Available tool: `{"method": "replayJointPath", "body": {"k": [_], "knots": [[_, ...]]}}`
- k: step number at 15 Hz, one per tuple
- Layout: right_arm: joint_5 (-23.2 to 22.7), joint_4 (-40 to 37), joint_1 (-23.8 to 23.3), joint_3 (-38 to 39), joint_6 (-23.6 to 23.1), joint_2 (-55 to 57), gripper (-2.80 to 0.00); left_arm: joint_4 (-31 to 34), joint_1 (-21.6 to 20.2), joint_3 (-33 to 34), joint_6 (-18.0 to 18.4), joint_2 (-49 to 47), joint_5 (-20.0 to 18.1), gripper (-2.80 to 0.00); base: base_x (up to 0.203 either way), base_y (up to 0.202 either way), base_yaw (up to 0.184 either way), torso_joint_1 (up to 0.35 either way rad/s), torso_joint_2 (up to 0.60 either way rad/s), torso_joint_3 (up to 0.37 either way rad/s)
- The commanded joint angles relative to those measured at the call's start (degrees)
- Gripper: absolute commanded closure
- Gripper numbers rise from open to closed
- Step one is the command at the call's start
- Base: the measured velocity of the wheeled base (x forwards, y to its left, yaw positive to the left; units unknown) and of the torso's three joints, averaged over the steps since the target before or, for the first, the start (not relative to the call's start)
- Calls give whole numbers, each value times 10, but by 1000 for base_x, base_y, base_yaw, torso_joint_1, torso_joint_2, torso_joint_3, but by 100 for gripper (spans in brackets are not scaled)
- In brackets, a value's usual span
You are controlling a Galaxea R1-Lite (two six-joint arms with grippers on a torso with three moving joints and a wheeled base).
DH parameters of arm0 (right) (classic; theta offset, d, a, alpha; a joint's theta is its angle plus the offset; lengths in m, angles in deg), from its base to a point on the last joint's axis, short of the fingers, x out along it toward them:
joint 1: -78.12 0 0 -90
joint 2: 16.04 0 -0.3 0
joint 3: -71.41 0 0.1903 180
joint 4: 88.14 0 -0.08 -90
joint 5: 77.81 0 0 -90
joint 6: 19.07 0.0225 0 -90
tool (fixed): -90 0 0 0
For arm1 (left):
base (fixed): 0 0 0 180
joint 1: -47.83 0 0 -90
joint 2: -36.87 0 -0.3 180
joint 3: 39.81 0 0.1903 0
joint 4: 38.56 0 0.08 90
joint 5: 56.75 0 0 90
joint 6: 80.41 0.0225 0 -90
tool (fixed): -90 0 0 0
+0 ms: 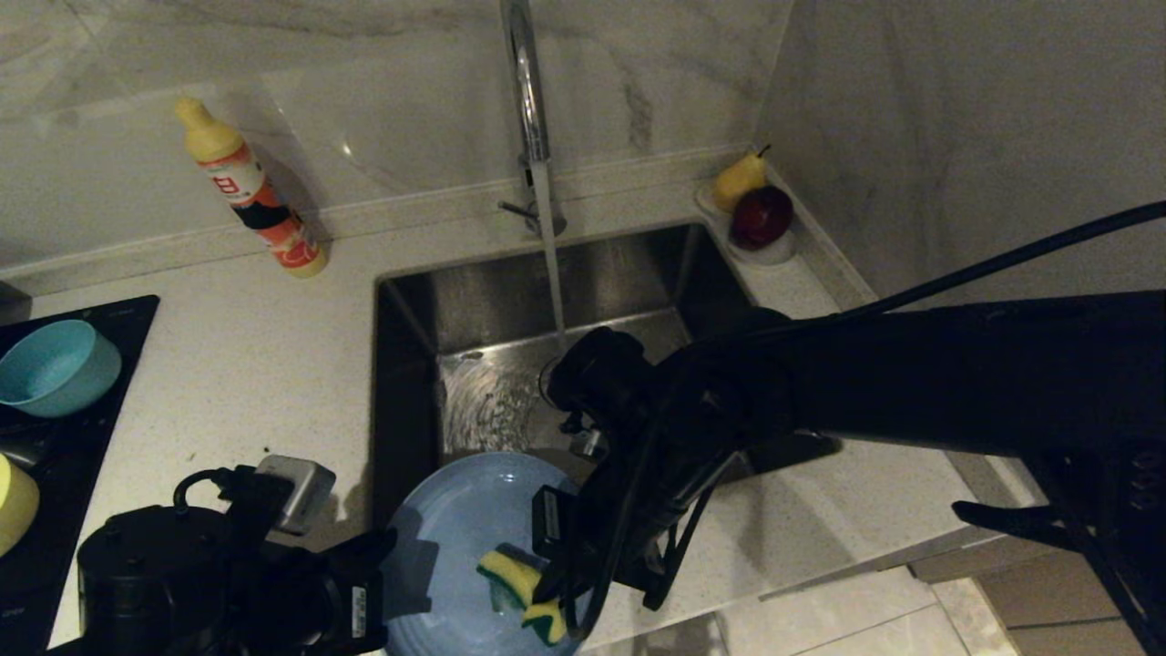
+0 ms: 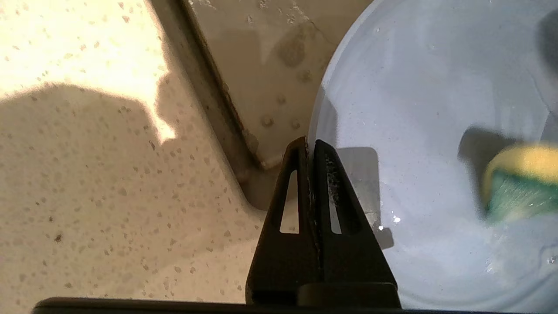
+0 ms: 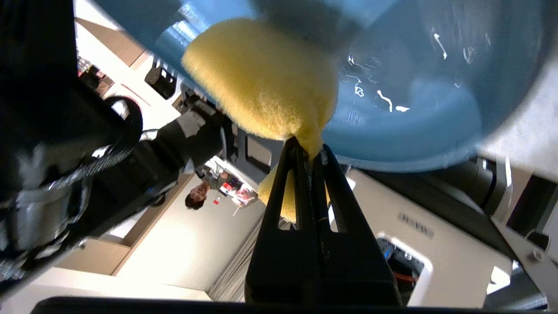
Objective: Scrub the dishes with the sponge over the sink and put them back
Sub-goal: Wipe the plate, then rinse the plate
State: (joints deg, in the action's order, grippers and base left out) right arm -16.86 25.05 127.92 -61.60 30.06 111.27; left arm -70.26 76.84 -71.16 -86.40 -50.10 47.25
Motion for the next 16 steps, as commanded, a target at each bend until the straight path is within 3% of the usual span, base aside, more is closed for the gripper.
{"method": "replayJointPath", "body": {"k": [1, 5, 10, 16], "knots": [[-2, -9, 0, 2, 5, -52, 0, -4, 0, 8, -1, 2, 0, 0, 0, 0, 0, 0, 0, 0], [-3, -33, 2, -4, 6, -113, 0, -4, 0, 12, -5, 0, -1, 0, 0, 0, 0, 0, 0, 0], [-5, -37, -18, 12, 5, -215, 0, -4, 0, 0, -45, 10, 1, 0, 0, 0, 0, 0, 0, 0], [-38, -32, -136, 99, 0, -362, 0, 35, 0, 16, -55, 24, 3, 0, 0, 0, 0, 0, 0, 0]]}}
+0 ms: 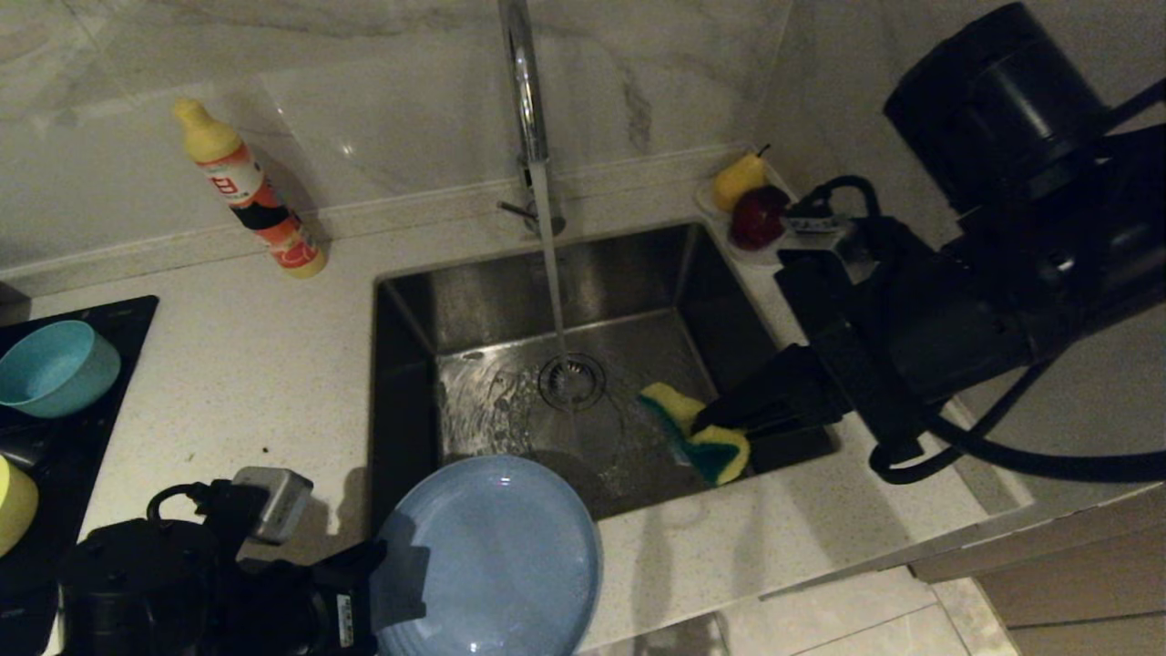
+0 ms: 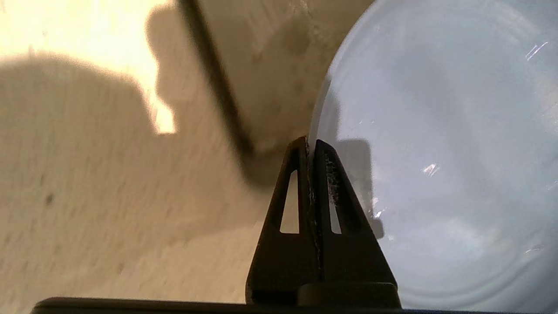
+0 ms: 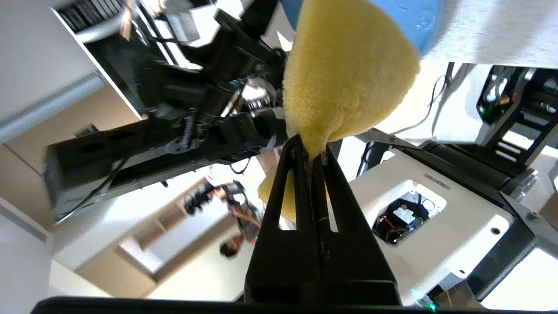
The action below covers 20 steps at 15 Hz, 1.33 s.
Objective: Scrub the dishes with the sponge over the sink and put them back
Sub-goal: Rinse the plate
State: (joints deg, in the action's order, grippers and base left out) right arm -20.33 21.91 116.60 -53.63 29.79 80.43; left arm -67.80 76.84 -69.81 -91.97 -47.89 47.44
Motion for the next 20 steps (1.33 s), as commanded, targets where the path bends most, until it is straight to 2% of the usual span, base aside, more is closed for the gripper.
{"method": "replayJointPath", "body": {"k": [1, 4, 8, 11, 12, 15, 18, 20], "knots": [[-7, 0, -36, 28, 2, -67, 0, 37, 0, -3, 3, 4, 1, 0, 0, 0, 0, 0, 0, 0], [-26, 1, -82, 61, -1, -95, 0, 104, 0, -14, 16, 14, 2, 0, 0, 0, 0, 0, 0, 0], [-82, 1, -127, 108, -33, -104, 0, 104, 0, -19, 11, 7, 21, 0, 0, 0, 0, 0, 0, 0], [-89, 9, -133, 133, -36, -92, 0, 104, 0, -17, 8, 7, 28, 0, 0, 0, 0, 0, 0, 0], [-89, 21, -134, 146, -35, -92, 0, 104, -1, -21, 6, 4, 28, -280, 0, 0, 0, 0, 0, 0], [-89, 59, -138, 190, -35, -92, 0, 101, 0, -29, -9, 4, 24, -280, 0, 0, 0, 0, 0, 0], [-89, 86, -142, 220, -34, -91, 0, 125, -1, -44, -42, -3, 22, -280, 0, 0, 0, 0, 0, 0], [-90, 86, -148, 226, -34, -86, 0, 158, -1, -63, -89, -8, 21, -280, 0, 0, 0, 0, 0, 0]]}}
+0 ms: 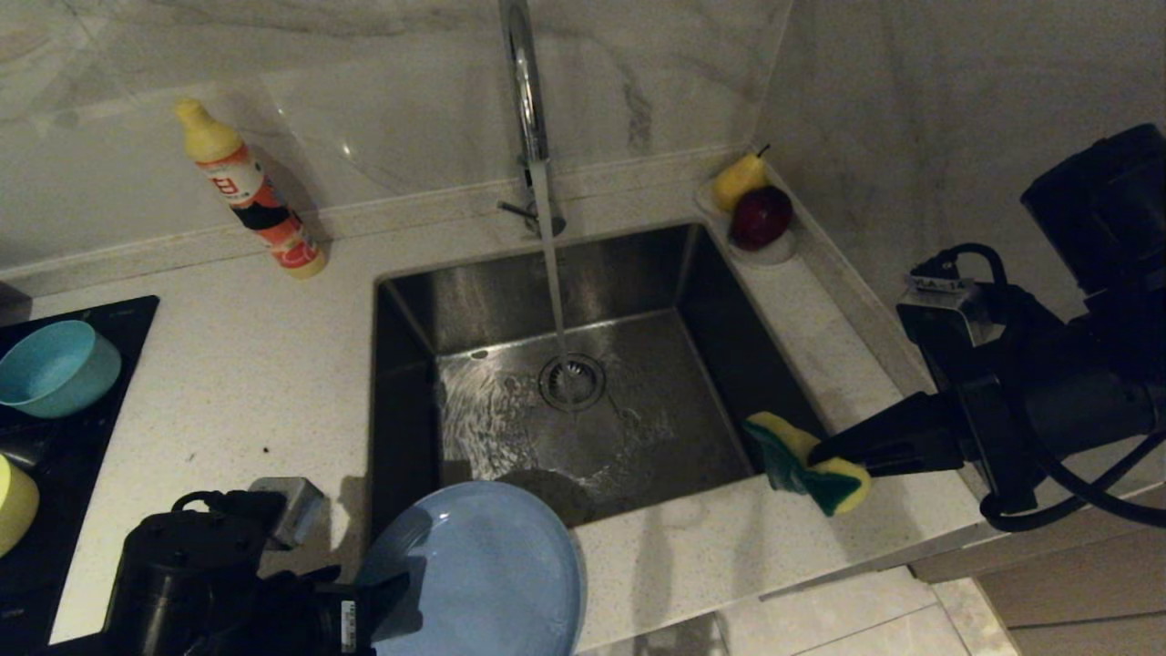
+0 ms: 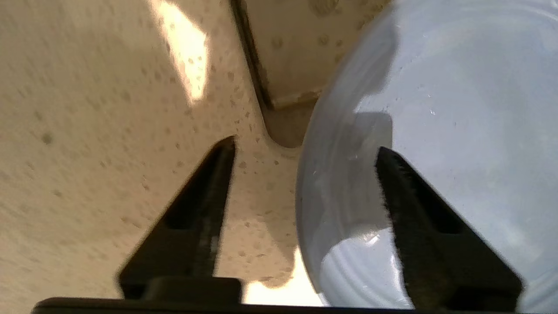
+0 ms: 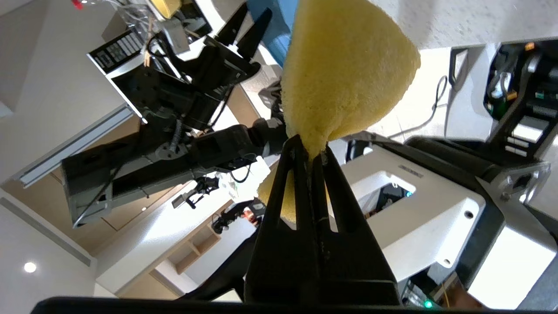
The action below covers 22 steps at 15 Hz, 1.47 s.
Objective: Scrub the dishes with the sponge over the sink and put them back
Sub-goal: Rinse the plate
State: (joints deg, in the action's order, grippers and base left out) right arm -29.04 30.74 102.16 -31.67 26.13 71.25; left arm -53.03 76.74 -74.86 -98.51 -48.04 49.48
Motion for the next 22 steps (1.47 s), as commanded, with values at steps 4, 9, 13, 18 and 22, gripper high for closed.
{"method": "replayJointPath", "body": {"k": [4, 9, 13, 18, 22], "knots": [[-4, 15, -6, 26, 2, 8, 0, 18, 1, -17, -77, -7, -61, -280, 0, 0, 0, 0, 0, 0], [-2, 57, -6, 60, 2, 10, 0, 15, 1, -20, -77, -12, -69, -280, 0, 0, 0, 0, 0, 0], [-3, 57, -6, 61, 1, 16, 0, 14, 2, -24, -74, -20, -70, -280, 0, 0, 0, 0, 0, 0], [-3, 57, -7, 74, 1, 15, 0, 16, 1, -19, -43, -20, -65, 0, 0, 0, 0, 0, 0, 0], [-4, 58, -15, 84, 1, 13, 0, 19, 1, -23, -2, -15, -62, 0, 0, 0, 0, 0, 0, 0]]}}
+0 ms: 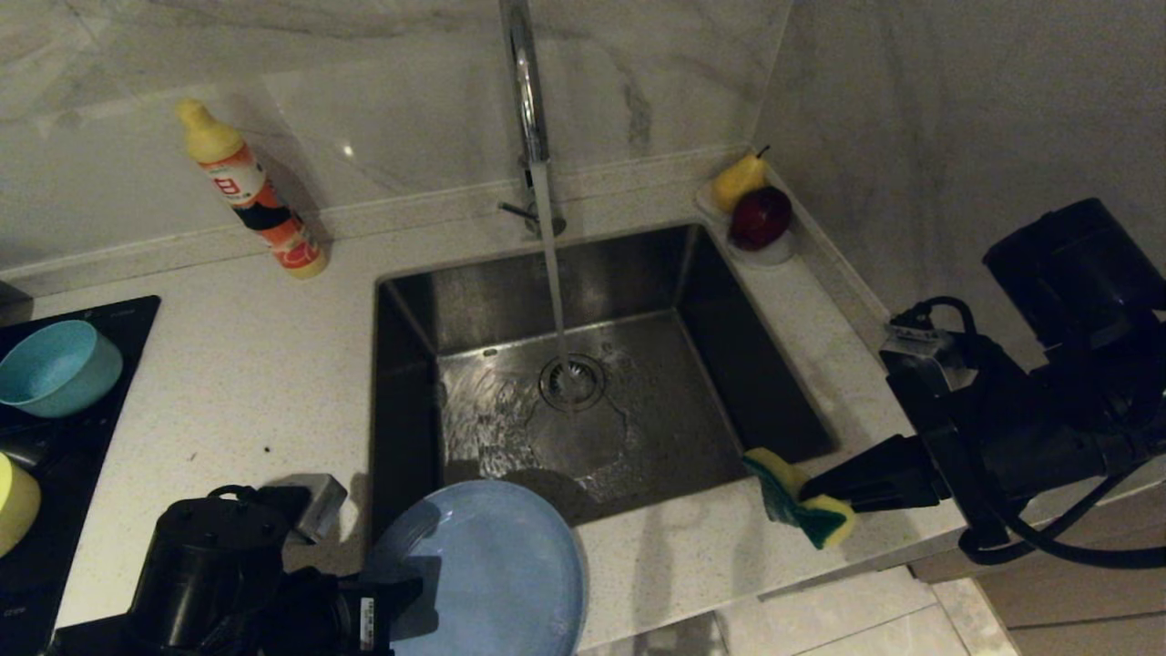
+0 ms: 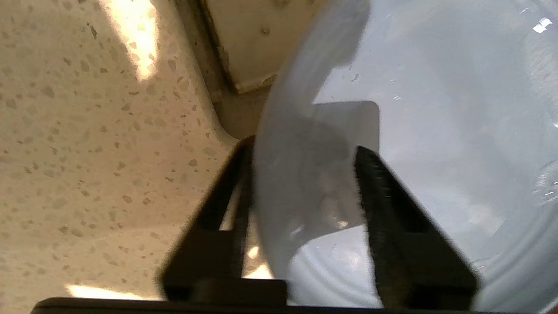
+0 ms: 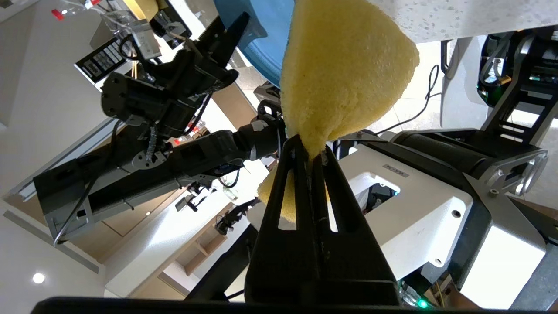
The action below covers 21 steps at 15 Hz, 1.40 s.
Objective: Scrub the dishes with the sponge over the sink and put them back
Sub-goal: Rinse the plate
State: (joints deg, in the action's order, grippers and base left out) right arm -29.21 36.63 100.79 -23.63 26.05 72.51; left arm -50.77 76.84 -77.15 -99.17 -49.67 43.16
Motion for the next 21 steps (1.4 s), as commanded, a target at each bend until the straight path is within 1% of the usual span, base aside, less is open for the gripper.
{"method": "replayJointPath", "body": {"k": [1, 4, 9, 11, 12, 14, 16, 18, 21], "knots": [[-3, -1, -7, 5, 2, 3, 0, -3, 0, 1, 8, 1, 1, 0, 0, 0, 0, 0, 0, 0], [-22, 9, -17, 9, 2, 8, 0, -1, 0, 1, 14, 1, 2, 0, 0, 0, 0, 0, 0, 0], [-27, 15, -17, 24, 2, 1, 0, -4, -7, 4, 12, 16, 9, 0, 0, 0, 0, 0, 0, 0], [-27, 15, -21, 23, 2, -17, 0, -4, -18, -14, 5, 29, 8, 0, 0, 0, 0, 0, 0, 0], [-28, 15, -25, 25, 3, -28, 0, -3, -21, -28, -12, 30, 9, 0, 0, 0, 0, 0, 0, 0], [-32, 15, -28, 44, 3, -45, 0, 4, -30, -68, -73, 27, 15, 0, 0, 0, 0, 0, 0, 0], [-32, 14, -33, 53, 2, -58, 0, 23, -34, -95, -97, 23, 17, 0, 0, 0, 0, 0, 0, 0], [-32, 15, -49, 58, 3, -79, 0, 28, -36, -126, -126, 17, 17, 0, 0, 0, 0, 0, 0, 0], [-34, 15, -51, 86, 3, -103, 0, 28, -36, -177, -168, -19, 16, 0, 0, 0, 0, 0, 0, 0]]}}
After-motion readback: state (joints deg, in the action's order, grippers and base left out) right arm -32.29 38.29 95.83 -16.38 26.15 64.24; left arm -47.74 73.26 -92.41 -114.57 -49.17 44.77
